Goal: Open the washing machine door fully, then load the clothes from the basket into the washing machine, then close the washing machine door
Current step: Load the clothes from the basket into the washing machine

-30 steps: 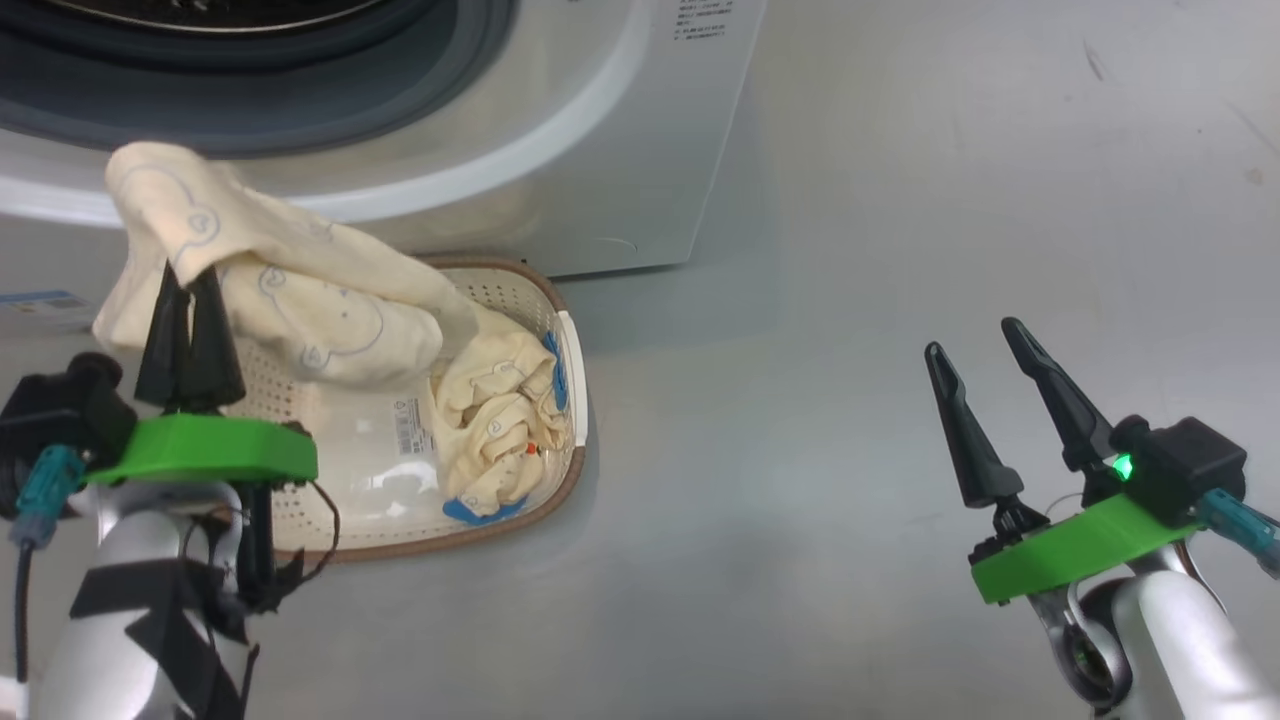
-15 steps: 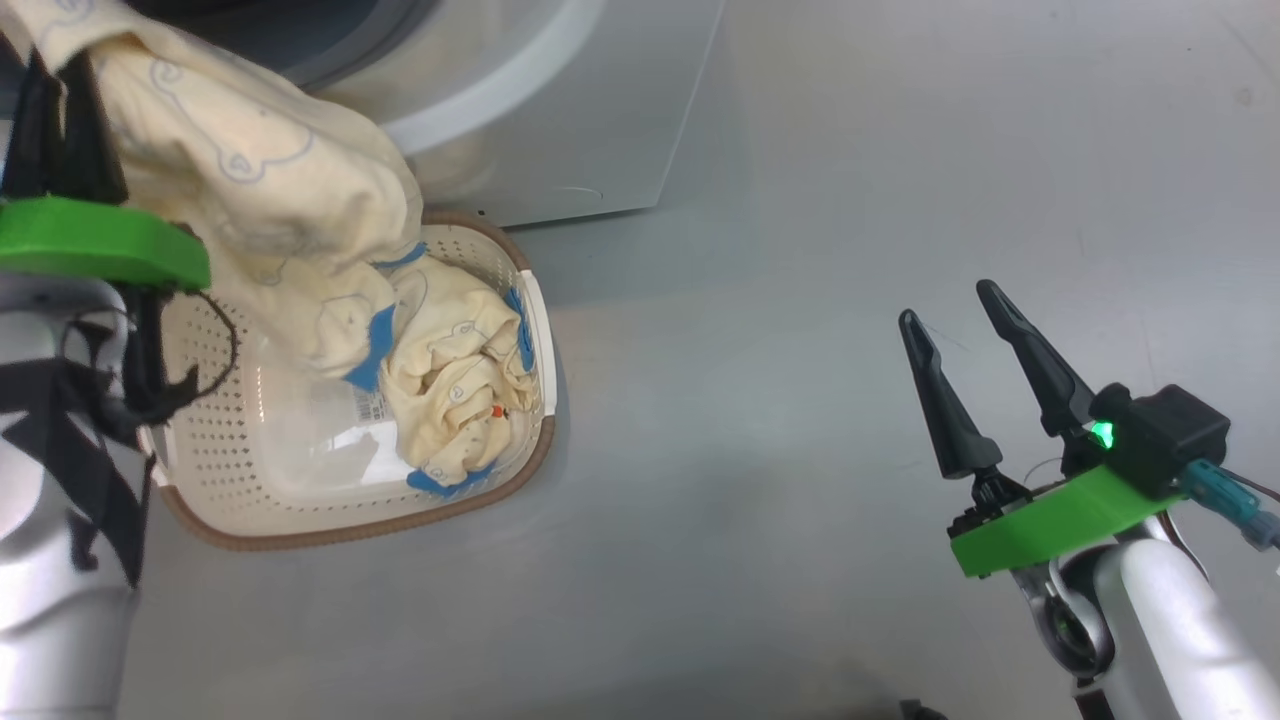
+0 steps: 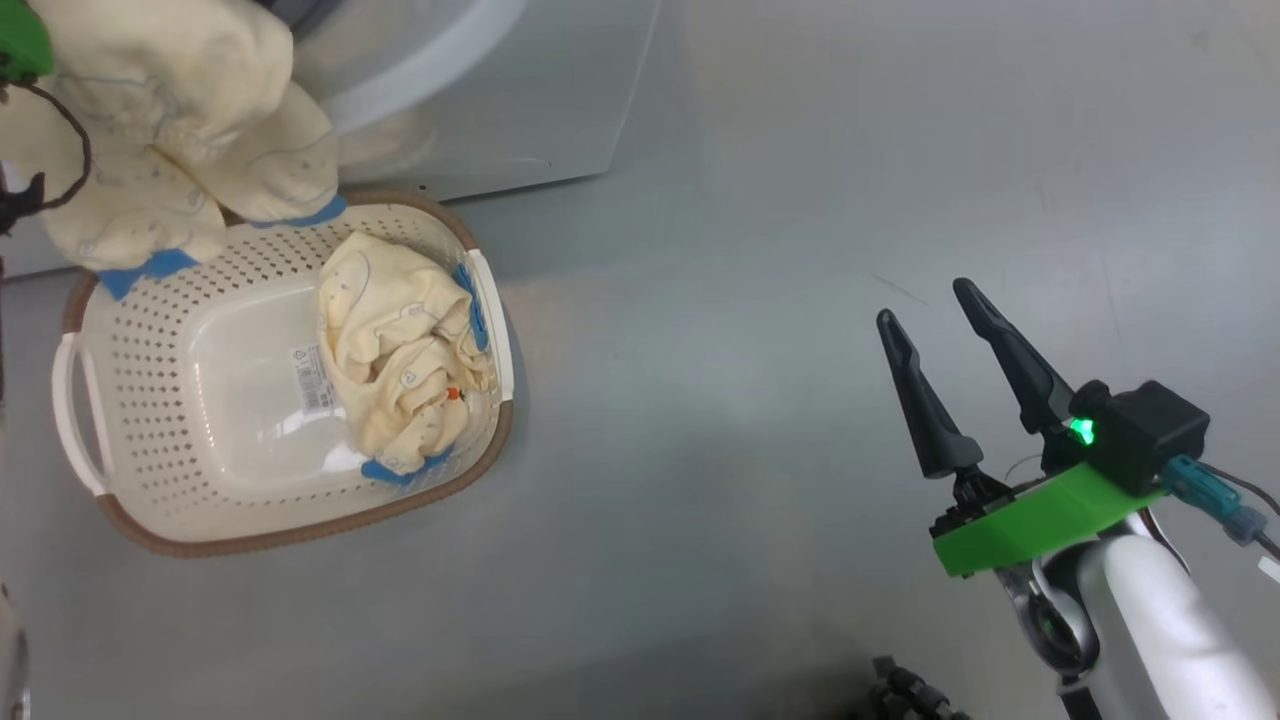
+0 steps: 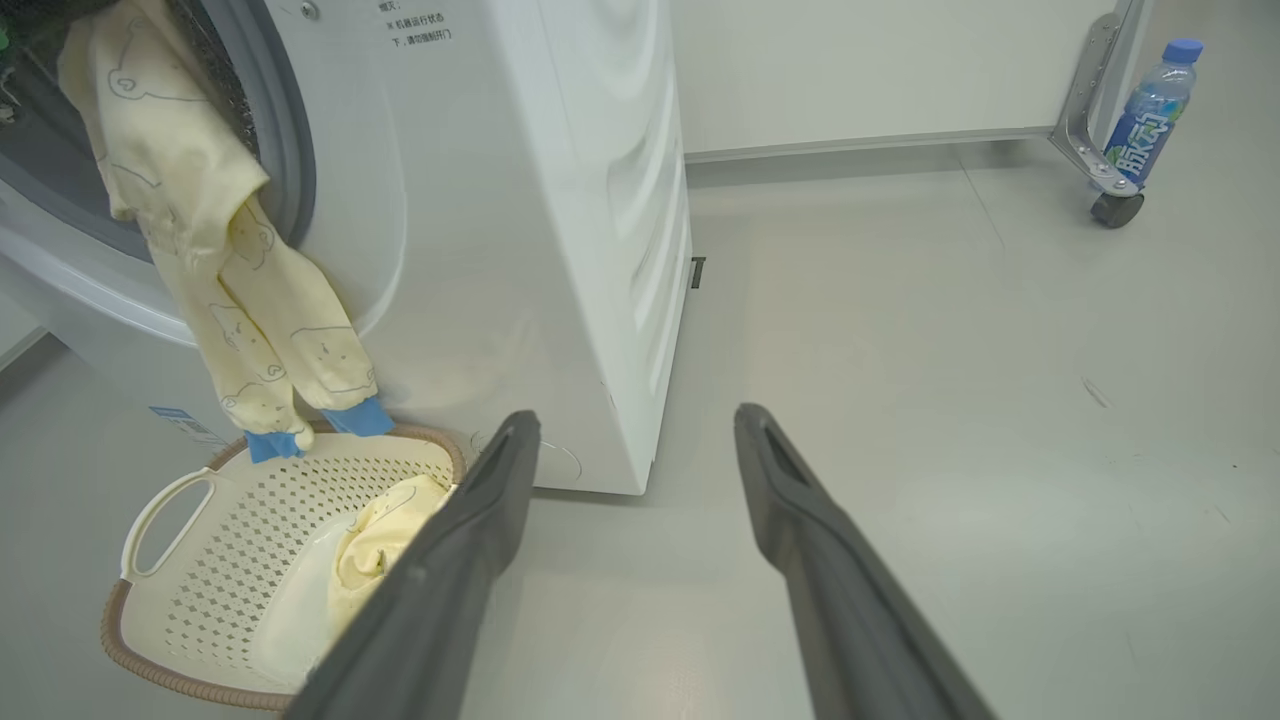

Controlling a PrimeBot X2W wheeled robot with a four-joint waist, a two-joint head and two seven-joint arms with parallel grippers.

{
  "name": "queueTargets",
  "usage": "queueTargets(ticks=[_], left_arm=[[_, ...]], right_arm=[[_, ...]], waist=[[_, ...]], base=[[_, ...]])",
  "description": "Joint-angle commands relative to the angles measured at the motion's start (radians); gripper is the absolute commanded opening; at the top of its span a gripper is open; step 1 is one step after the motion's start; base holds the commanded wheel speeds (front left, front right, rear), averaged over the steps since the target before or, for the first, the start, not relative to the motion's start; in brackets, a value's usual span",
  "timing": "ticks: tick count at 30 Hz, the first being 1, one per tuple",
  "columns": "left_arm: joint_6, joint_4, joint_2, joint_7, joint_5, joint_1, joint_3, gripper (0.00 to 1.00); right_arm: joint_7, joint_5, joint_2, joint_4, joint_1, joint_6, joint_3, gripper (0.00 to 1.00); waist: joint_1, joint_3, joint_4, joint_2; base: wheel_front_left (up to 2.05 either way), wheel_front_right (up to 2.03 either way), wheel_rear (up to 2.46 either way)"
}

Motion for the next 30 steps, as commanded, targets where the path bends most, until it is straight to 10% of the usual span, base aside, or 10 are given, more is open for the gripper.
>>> queueTargets(ticks=[1, 30], left_arm=[[-0.003, -0.018, 0.058, 0.002, 0.004, -0.053, 0.02, 0.0], [0.033, 0.166, 0.127, -0.179, 0.119, -0.449, -0.064, 0.0]], right_arm=[[-0.009, 0.006, -0.005, -0.031, -0.011, 0.0, 0.016, 1.0], [-0.01, 0.018, 0.022, -0.043, -0.003, 0.0, 0.069, 1.0]], waist=[[0.0, 0.032, -0.011, 0.0], [0.0, 0.2, -0.06, 0.0]], base=[[0.0, 0.0, 0.0], [0.0, 0.0, 0.0]])
